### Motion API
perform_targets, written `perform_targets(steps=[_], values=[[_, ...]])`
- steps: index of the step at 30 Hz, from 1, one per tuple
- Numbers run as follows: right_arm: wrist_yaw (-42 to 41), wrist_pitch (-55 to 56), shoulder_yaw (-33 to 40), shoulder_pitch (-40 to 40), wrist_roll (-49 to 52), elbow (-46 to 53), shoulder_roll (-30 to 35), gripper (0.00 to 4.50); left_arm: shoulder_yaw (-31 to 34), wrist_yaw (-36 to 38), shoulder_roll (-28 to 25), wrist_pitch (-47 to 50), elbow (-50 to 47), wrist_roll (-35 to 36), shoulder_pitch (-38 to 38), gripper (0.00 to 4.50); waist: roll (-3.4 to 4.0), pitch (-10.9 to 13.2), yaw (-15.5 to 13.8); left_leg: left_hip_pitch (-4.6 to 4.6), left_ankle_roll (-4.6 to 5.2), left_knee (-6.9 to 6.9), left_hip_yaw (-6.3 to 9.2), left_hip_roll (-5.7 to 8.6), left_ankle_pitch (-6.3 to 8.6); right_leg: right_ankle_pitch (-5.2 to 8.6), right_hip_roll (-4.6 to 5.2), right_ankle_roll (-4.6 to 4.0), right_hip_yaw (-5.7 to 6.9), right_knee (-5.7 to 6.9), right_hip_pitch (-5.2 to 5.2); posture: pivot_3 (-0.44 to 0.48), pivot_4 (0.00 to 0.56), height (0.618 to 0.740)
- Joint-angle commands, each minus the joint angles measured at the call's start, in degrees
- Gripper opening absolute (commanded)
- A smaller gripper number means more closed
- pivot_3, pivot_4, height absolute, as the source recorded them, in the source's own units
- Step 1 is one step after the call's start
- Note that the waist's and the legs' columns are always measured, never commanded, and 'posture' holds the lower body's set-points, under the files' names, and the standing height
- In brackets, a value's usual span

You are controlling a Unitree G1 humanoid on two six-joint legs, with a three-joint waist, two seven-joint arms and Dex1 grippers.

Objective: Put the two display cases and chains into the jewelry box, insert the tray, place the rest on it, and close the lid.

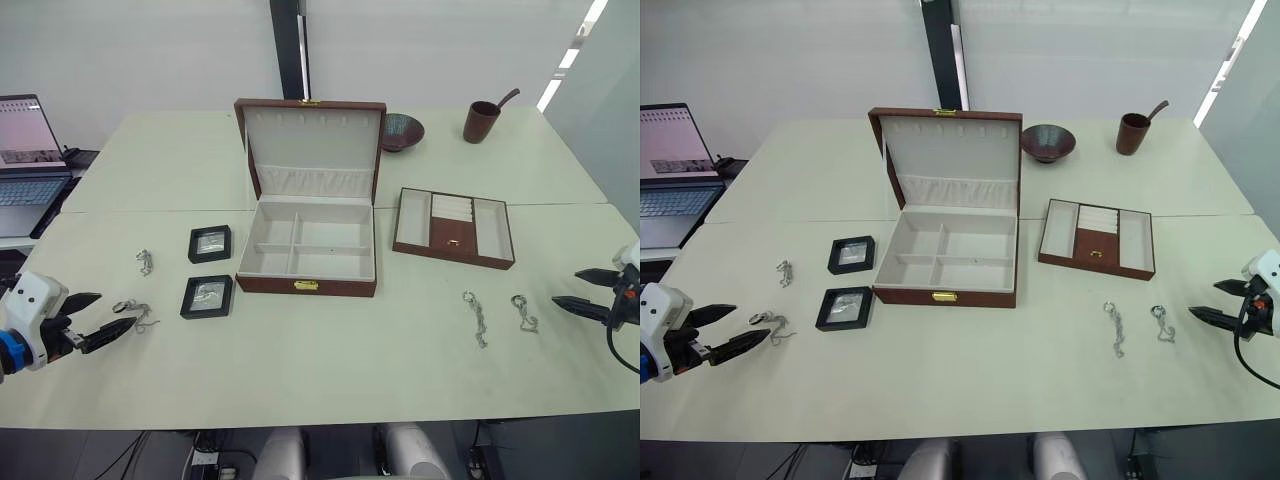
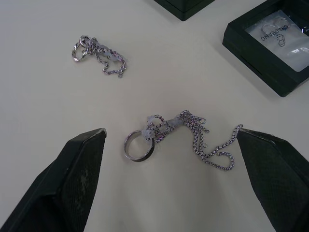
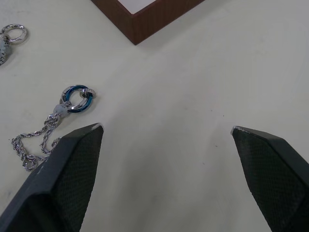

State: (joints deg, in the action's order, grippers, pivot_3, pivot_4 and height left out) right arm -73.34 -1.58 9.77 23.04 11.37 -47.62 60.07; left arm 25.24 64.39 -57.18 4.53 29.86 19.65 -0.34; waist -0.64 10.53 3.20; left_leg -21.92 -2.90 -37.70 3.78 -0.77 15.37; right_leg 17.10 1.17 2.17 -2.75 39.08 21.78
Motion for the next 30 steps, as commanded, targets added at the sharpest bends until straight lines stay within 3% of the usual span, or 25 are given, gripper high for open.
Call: perform_targets(steps=[1, 30], values=[[-0.1, 1.0, 0.7, 0.9, -0.1, -0.4, 0.8, 4.5, 0.4, -0.3, -0.4, -0.8, 0.0, -0.3, -0.5, 4.46, 0.0, 0.0, 0.0, 0.0, 0.0, 0.0, 0.0, 0.0, 0.0, 0.0, 0.0, 0.0, 0.0, 0.0, 0.0, 0.0, 0.15, 0.74], [-0.7, 2.1, 0.7, 2.0, -1.3, -2.4, 1.2, 4.5, 0.6, -0.9, -1.7, -2.5, 3.4, -2.7, -1.4, 4.46, 0.0, 0.0, 0.0, 0.0, 0.0, 0.0, 0.0, 0.01, 0.0, 0.0, 0.0, 0.0, 0.0, 0.01, 0.0, 0.0, 0.15, 0.74]])
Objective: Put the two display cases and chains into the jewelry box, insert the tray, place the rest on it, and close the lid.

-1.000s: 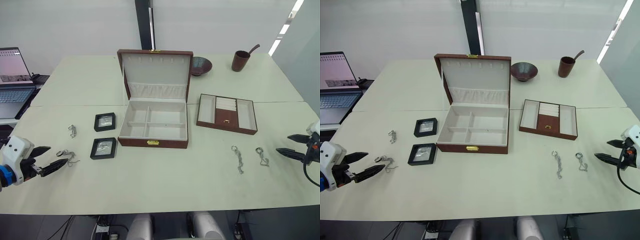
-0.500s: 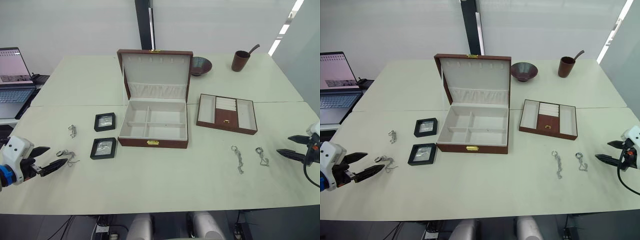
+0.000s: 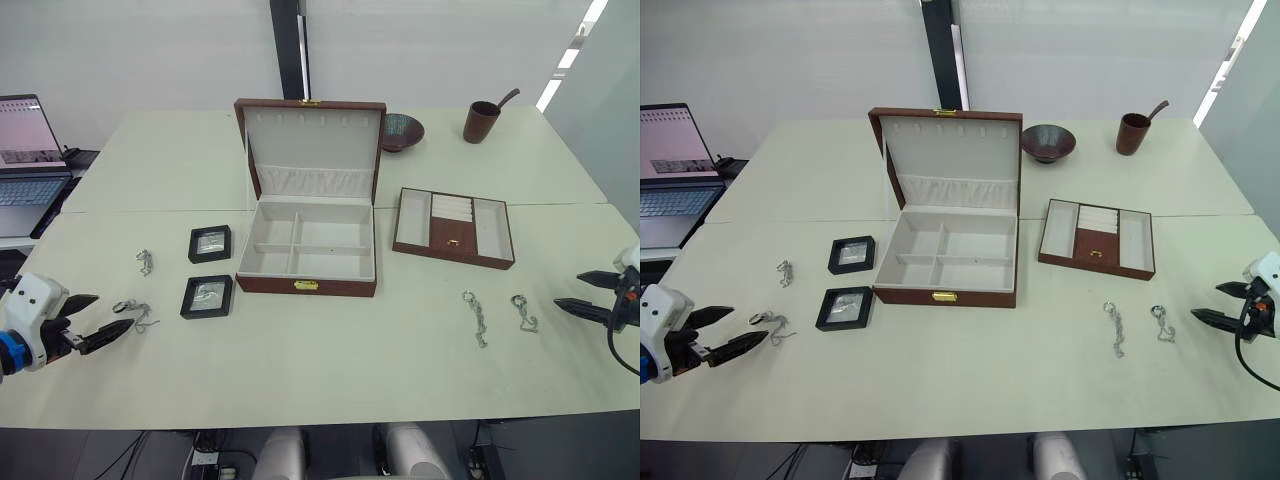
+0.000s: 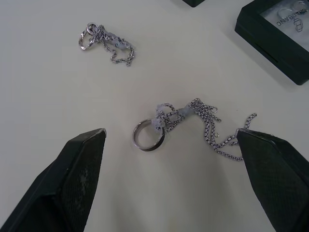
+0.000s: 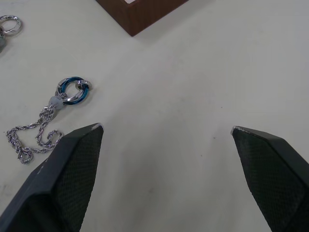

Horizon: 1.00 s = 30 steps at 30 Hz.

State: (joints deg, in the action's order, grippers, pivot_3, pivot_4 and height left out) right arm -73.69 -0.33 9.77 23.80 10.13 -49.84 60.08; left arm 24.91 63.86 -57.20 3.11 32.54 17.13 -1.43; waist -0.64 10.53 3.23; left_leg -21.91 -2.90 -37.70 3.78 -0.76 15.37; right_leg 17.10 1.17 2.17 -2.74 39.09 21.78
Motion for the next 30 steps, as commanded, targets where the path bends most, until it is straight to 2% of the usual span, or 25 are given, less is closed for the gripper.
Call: perform_targets(steps=[1, 10, 14, 20, 21, 24, 30], values=[[-0.3, 0.9, 0.7, 1.2, -0.1, -0.2, 1.2, 4.5, 1.1, -0.5, -1.8, -1.3, 0.9, -0.4, -0.5, 4.46, 0.0, 0.0, 0.0, 0.0, 0.0, 0.0, 0.0, 0.0, 0.0, 0.0, 0.0, 0.0, 0.0, 0.0, 0.0, 0.0, 0.15, 0.74], [-0.8, -1.9, 2.7, 1.1, 2.6, 2.5, 1.1, 4.5, 1.6, -1.3, -2.2, -1.3, 1.8, 0.0, -2.3, 4.46, 0.0, 0.0, 0.0, 0.0, 0.0, 0.0, 0.0, 0.0, 0.0, 0.0, 0.0, 0.0, 0.01, 0.01, 0.0, 0.0, 0.15, 0.74], [-0.2, -11.2, 5.5, 1.6, 8.7, 13.8, -0.6, 4.5, 1.4, -3.5, -0.8, 2.8, -5.1, 2.3, -6.2, 4.46, 0.01, 0.0, 0.0, 0.0, 0.0, -0.02, 0.02, -0.01, 0.0, 0.0, 0.0, 0.0, 0.0, 0.03, 0.0, 0.0, 0.15, 0.74], [7.2, -19.0, 6.0, 0.6, 12.4, 29.3, -6.6, 4.5, -5.0, -8.1, 2.8, 7.0, -11.3, -0.2, -14.5, 4.46, 0.01, 0.0, -0.3, -0.08, 0.0, -0.08, 0.18, 0.02, 0.0, -0.01, 0.0, 0.01, 0.08, 0.03, -0.05, 0.0, 0.15, 0.74], [9.0, -19.2, 5.0, 0.8, 11.8, 31.2, -8.2, 4.5, -7.1, -9.0, 3.9, 7.3, -11.6, -1.2, -16.6, 4.29, 0.01, 0.0, -0.4, -0.11, 0.0, -0.08, 0.18, 0.02, 0.0, -0.01, 0.02, 0.01, 0.07, 0.02, -0.04, 0.0, 0.15, 0.74], [13.7, -19.6, 2.0, 1.9, 10.0, 34.7, -12.6, 3.92, -12.6, -10.5, 7.4, 8.1, -12.0, -3.7, -21.9, 3.62, -0.01, 0.0, -0.6, -0.16, 0.0, -0.14, 0.2, 0.08, 0.0, -0.01, 0.01, 0.02, 0.1, 0.02, -0.01, 0.0, 0.15, 0.74], [19.8, -21.2, -3.9, 3.4, 7.2, 39.2, -19.3, 2.0, -18.0, -13.1, 13.0, 8.1, -9.6, -6.6, -27.2, 1.69, -0.01, 0.0, -0.6, -0.48, -0.01, -0.21, 0.22, 0.08, -0.01, -0.05, -0.03, 0.06, 0.1, 0.09, 0.28, 0.0, 0.15, 0.74]])
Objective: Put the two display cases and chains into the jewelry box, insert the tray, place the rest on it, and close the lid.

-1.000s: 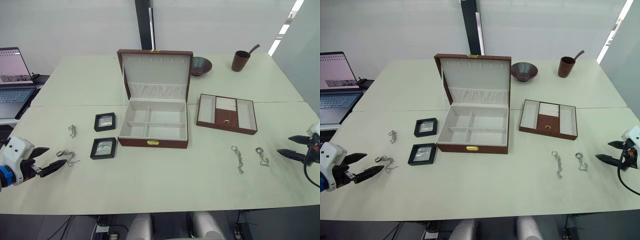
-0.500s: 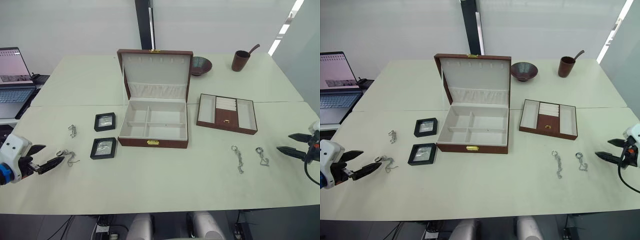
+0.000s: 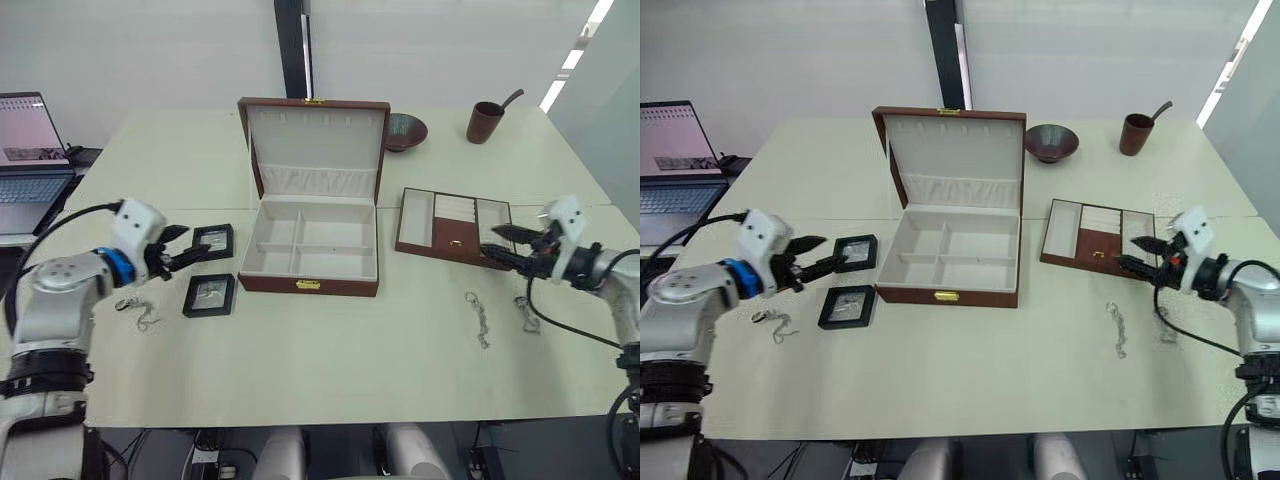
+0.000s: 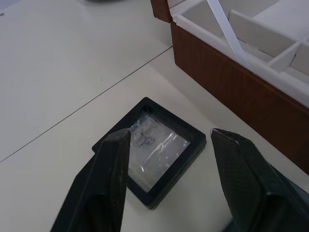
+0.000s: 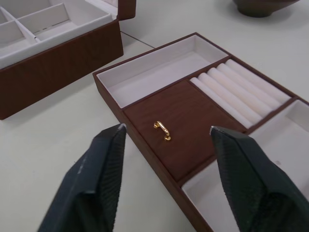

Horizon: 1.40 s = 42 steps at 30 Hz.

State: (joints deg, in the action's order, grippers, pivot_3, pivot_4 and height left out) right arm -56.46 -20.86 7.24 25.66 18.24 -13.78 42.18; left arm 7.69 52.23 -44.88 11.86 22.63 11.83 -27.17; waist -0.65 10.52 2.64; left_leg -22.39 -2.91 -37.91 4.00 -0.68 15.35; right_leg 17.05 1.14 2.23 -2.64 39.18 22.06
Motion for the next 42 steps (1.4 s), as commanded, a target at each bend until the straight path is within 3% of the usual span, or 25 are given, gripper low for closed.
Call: perform_targets(steps=[1, 5, 8, 18, 42], values=[[3.0, -0.8, -2.4, 1.5, -1.5, 3.6, -2.2, 1.74, -1.3, -1.6, 1.3, -0.7, 0.4, -1.5, -1.7, 1.37, 0.0, 0.0, 0.1, -0.16, 0.0, -0.05, 0.01, 0.0, 0.0, 0.0, 0.0, 0.0, 0.0, 0.08, 0.17, 0.0, 0.15, 0.74], [5.3, -1.3, -6.9, 1.8, -3.6, 5.7, -6.3, 0.75, -2.8, -2.7, 3.9, -0.1, -0.4, -2.0, -1.7, 0.09, 0.0, 0.0, 0.1, -0.25, -0.01, -0.08, 0.03, 0.01, -0.01, 0.0, 0.01, -0.01, 0.04, 0.21, 0.29, 0.0, 0.15, 0.74], [6.9, -1.2, -9.8, 2.4, -5.2, 6.4, -9.1, 0.03, -3.3, -2.7, 5.2, 1.1, -2.1, -1.7, -0.8, 0.0, 0.0, 0.0, 0.1, -0.23, -0.01, -0.13, 0.07, 0.02, -0.02, 0.0, 0.01, -0.01, 0.05, 0.27, 0.27, 0.0, 0.15, 0.74], [7.7, -2.7, -16.2, 6.1, -7.0, 7.4, -16.0, 0.03, -4.2, 0.7, 5.8, 7.8, -14.7, 1.9, 5.2, 0.0, 0.0, 0.0, 0.1, -0.24, -0.02, -0.13, 0.29, 0.03, -0.02, 0.0, 0.01, -0.01, 0.1, 0.29, 0.27, 0.0, 0.15, 0.74], [4.0, -7.6, -16.8, 0.3, -5.7, 15.9, -15.5, 0.03, -5.3, 2.5, 5.4, 13.9, -24.7, 2.7, 12.1, 0.0, -0.01, 0.0, -0.5, -0.17, -0.01, -0.11, 0.3, 0.05, -0.02, 0.01, 0.02, -0.02, 0.08, 0.24, 0.22, 0.0, 0.15, 0.74]])
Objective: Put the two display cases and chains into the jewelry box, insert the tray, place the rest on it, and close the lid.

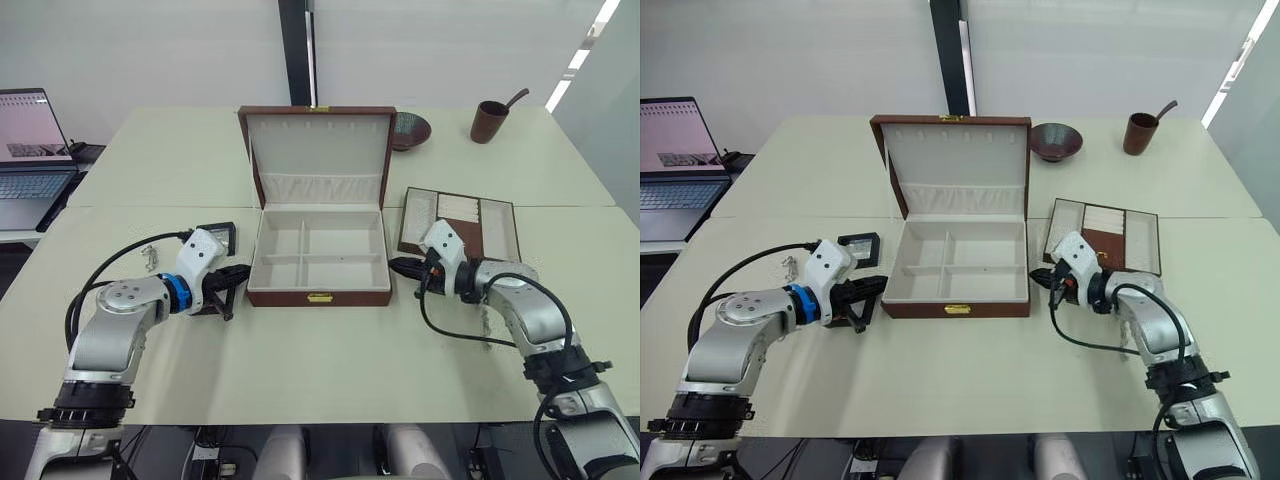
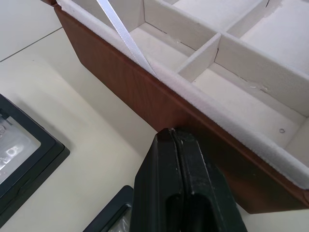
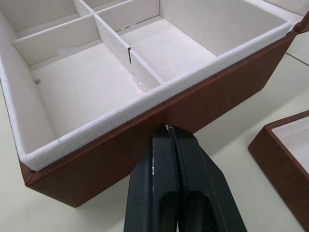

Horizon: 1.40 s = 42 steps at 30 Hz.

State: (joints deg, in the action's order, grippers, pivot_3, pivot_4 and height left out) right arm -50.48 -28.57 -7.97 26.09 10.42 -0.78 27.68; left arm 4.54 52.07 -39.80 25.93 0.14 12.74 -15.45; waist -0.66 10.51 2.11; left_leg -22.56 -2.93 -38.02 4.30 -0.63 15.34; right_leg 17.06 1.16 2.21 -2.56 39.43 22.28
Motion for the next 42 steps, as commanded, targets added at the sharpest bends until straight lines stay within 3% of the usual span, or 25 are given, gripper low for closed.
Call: perform_targets(steps=[1, 8, 11, 13, 16, 20, 24, 28, 29, 35, 42], values=[[-2.1, 0.1, -1.6, -0.1, 2.1, 2.9, -1.0, 0.03, -2.2, 2.7, 0.3, -0.3, -2.1, 1.8, 0.3, 0.0, 0.0, 0.0, 0.0, 0.0, 0.0, 0.0, 0.0, 0.0, 0.0, 0.0, 0.0, 0.0, 0.0, 0.0, 0.0, 0.0, 0.15, 0.74], [-0.4, 1.6, 1.1, 0.4, 2.0, 0.2, -1.6, 0.03, 0.1, 1.5, -0.5, -2.7, 1.4, 0.8, -0.8, 0.0, 0.0, 0.0, 0.1, 0.01, 0.0, 0.0, -0.01, -0.02, 0.0, 0.0, -0.01, 0.0, 0.0, 0.0, 0.0, 0.0, 0.15, 0.74], [-3.1, 1.1, 5.0, -1.1, 4.8, 0.8, 1.1, 0.03, 4.2, 1.9, -1.9, -3.3, 3.1, 2.8, -0.7, 0.0, 0.0, 0.0, 0.1, 0.01, 0.0, 0.0, -0.02, -0.02, 0.0, 0.0, -0.02, 0.0, 0.0, 0.01, 0.01, 0.0, 0.15, 0.74], [-5.4, 0.6, 7.6, -2.5, 7.5, 1.9, 3.3, 0.42, 7.5, 3.3, -3.6, -2.2, 3.7, 5.6, 0.1, 0.0, -0.02, 0.0, 0.0, -0.03, 0.0, 0.01, -0.01, -0.03, 0.0, 0.0, -0.02, 0.0, 0.05, -0.01, 0.02, 0.0, 0.15, 0.74], [-9.2, 1.9, 11.8, -4.8, 10.5, 0.6, 7.9, 1.08, 12.5, 6.4, -7.6, -0.2, 4.9, 9.1, 2.2, 0.57, -0.02, 0.0, 0.0, -0.06, 0.01, 0.03, 0.01, -0.05, 0.0, 0.0, -0.01, -0.01, 0.05, -0.08, 0.03, 0.0, 0.15, 0.74], [-12.4, 2.6, 15.5, -6.9, 12.7, -1.6, 12.2, 2.13, 16.3, 9.1, -11.6, 0.3, 5.9, 10.9, 5.4, 1.82, -0.01, 0.0, 0.0, 0.04, 0.01, 0.04, -0.03, -0.04, 0.0, 0.0, 0.01, 0.0, 0.01, -0.08, -0.04, 0.0, 0.15, 0.74], [-18.5, 6.0, 21.7, -9.9, 13.2, -9.2, 21.3, 3.22, 23.0, 11.3, -17.8, -4.0, 13.2, 9.0, 12.4, 3.04, -0.01, 0.0, 0.0, 0.02, 0.01, 0.11, -0.18, -0.04, 0.01, 0.02, 0.0, -0.03, 0.02, -0.14, -0.02, 0.0, 0.15, 0.74], [-21.5, 9.4, 24.2, -11.2, 12.3, -15.8, 26.6, 4.5, 27.1, 11.6, -20.1, -7.7, 19.0, 8.4, 16.6, 4.32, 0.0, 0.0, -0.1, 0.05, 0.02, 0.14, -0.24, -0.09, 0.02, 0.04, 0.0, -0.05, 0.05, -0.24, -0.05, 0.0, 0.15, 0.74], [-21.8, 10.0, 24.4, -11.3, 12.1, -16.7, 27.1, 4.5, 27.5, 11.7, -20.3, -8.3, 19.7, 8.4, 17.0, 4.49, 0.0, 0.0, -0.1, 0.08, 0.02, 0.14, -0.24, -0.1, 0.01, 0.04, 0.0, -0.05, 0.05, -0.24, -0.08, 0.0, 0.15, 0.74], [-22.4, 16.7, 26.3, -11.4, 9.1, -30.6, 32.0, 4.5, 32.0, 10.6, -20.8, -12.1, 26.1, 8.0, 21.9, 4.49, 0.0, 0.0, -0.1, 0.14, 0.02, 0.16, -0.38, -0.11, 0.02, 0.03, 0.02, -0.05, -0.02, -0.25, -0.09, 0.0, 0.15, 0.74], [-22.0, 22.6, 25.6, -9.2, 6.5, -40.1, 33.5, 4.5, 32.7, 8.6, -22.0, -17.3, 34.4, 6.8, 20.4, 4.49, 0.0, 0.0, 0.0, 0.19, 0.02, 0.16, -0.45, -0.12, 0.02, 0.03, 0.01, -0.05, -0.05, -0.24, -0.11, 0.0, 0.15, 0.74]])
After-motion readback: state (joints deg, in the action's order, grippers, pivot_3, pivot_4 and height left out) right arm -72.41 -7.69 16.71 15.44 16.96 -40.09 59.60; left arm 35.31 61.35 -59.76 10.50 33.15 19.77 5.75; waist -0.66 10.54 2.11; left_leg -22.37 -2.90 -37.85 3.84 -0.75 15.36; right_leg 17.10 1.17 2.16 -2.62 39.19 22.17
